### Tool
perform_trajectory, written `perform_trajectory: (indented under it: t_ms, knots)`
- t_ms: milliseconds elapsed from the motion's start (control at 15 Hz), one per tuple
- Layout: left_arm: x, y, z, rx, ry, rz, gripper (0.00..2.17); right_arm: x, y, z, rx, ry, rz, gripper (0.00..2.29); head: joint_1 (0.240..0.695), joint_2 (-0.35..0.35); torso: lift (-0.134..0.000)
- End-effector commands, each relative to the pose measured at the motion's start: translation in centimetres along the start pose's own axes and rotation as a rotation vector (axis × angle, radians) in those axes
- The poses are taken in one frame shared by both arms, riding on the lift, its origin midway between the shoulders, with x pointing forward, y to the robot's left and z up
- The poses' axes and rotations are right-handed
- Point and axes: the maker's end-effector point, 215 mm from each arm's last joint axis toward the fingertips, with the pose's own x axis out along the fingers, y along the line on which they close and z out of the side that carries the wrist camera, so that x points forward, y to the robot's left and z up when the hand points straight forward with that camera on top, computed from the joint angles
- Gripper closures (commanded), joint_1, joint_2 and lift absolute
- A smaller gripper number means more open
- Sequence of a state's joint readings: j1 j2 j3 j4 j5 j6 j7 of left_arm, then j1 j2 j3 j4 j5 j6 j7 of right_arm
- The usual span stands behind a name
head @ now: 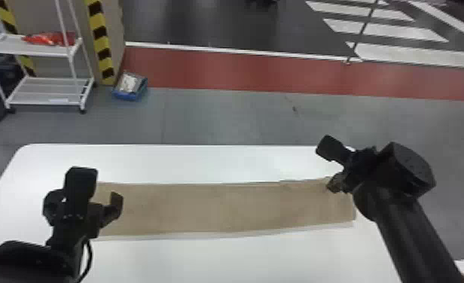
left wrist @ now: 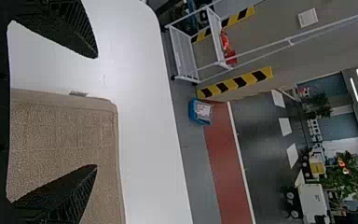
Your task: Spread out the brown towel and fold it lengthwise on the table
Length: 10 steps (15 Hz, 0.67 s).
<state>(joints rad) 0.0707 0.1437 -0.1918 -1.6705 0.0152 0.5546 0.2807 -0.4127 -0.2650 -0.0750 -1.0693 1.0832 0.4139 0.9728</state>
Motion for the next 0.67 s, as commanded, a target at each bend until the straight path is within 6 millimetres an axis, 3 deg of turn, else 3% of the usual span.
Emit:
perform_trajectory:
  t_ms: [0, 133, 267, 333, 600]
  knots:
    - [-0.1, -0.1, -0.1, 0.0, 0.001, 0.0, 0.04, 0.3, 0.7, 0.8, -0.033, 0.002, -0.013, 1.29, 0.695, -0.188, 0.0]
    - [-0.1, -0.1, -0.1, -0.001, 0.001, -0.001, 0.04, 1.7, 2.5, 1.0, -0.071, 0.027, -0.007, 1.16, 0.695, -0.182, 0.0]
    - [-0.1, 0.0, -0.1, -0.002, 0.002, 0.0, 0.04, 2.4, 2.8, 1.3, -0.085, 0.036, -0.037, 0.46, 0.695, -0.175, 0.0]
    - [-0.1, 0.0, -0.1, 0.0, 0.001, 0.001, 0.04, 2.5, 2.6, 0.8, -0.075, 0.064, -0.05, 0.28, 0.695, -0.172, 0.0]
    - [0.1, 0.7, 0.1, -0.004, -0.001, 0.009, 0.04, 2.0, -1.0, -1.1, -0.041, 0.112, -0.184, 0.08, 0.695, -0.173, 0.0]
